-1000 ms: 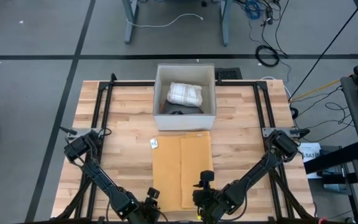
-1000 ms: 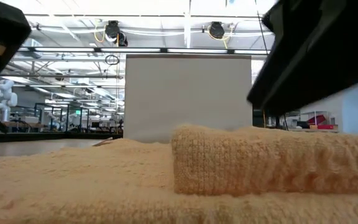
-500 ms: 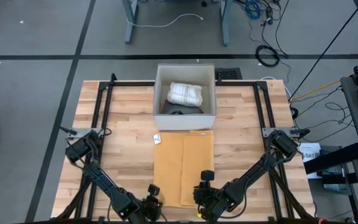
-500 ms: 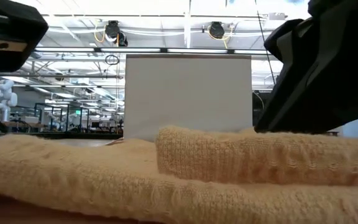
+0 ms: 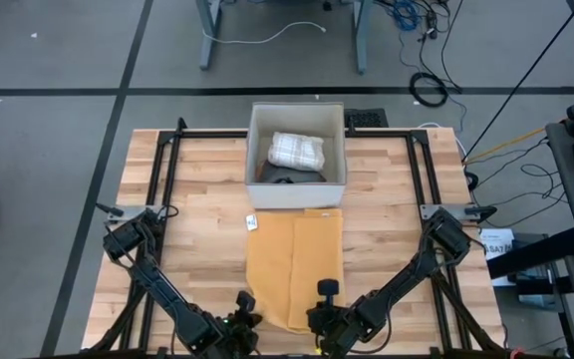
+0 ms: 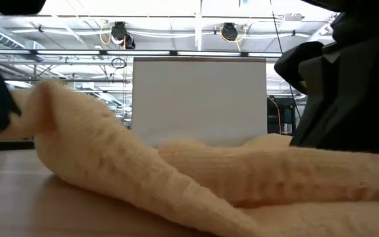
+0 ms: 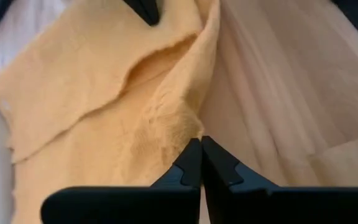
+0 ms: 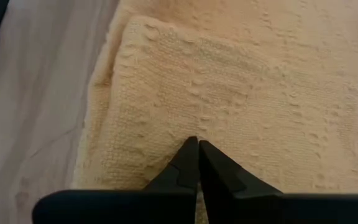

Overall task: Fold towel
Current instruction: Fold the orange towel

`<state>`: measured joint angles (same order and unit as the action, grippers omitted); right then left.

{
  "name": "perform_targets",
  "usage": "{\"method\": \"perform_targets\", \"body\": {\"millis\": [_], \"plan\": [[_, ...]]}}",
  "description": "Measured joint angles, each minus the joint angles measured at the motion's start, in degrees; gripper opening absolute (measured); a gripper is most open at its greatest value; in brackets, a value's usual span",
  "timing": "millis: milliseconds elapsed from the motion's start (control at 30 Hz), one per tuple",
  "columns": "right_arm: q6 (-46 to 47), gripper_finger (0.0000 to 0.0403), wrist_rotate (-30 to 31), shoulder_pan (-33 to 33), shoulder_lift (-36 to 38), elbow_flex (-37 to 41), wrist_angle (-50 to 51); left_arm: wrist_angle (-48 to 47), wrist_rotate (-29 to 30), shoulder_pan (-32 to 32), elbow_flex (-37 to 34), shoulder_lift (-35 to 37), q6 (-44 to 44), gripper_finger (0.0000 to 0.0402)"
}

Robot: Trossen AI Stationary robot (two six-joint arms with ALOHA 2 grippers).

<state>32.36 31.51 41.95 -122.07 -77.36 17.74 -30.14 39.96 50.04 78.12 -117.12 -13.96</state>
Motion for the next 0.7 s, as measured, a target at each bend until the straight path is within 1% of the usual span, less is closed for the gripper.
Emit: {"method": "perform_targets", "body": {"millis": [67, 133, 333, 400, 500, 633, 700], "plan": [[0.51, 0.0004, 0.18, 0.00, -0.57, -0.09, -0.35, -1.74, 0.48, -0.02, 1.76, 0.00, 1.26, 0.0002], [0.66, 0.0003, 0.31, 0.00, -1.11, -0.15, -1.33, -2.97, 2.33, 0.22, 3.49, 0.02, 3.01, 0.0001], [-1.61, 0.0002, -0.93, -0.06, -1.37, -0.09, -4.36, -2.66, 8.75, -0.87, 7.73, 0.09, 12.34, 0.0001], [-1.85, 0.0002, -1.13, -0.07, -1.39, -0.09, -4.75, -1.56, 9.30, -2.10, 8.50, 0.09, 15.55, 0.0001], [-1.92, 0.0002, -1.23, -0.07, -1.41, -0.09, -4.75, 2.59, 7.87, -3.89, 8.79, 0.09, 20.98, 0.0001], [-1.94, 0.0002, -1.27, -0.06, -1.41, -0.07, -4.77, 9.36, 1.75, -5.95, 8.86, 0.09, 27.74, 0.0001], [-1.85, 0.0002, -1.24, -0.07, -1.44, -0.07, -4.77, 12.28, -0.32, -6.66, 8.86, 0.09, 30.66, 0.0000]]}}
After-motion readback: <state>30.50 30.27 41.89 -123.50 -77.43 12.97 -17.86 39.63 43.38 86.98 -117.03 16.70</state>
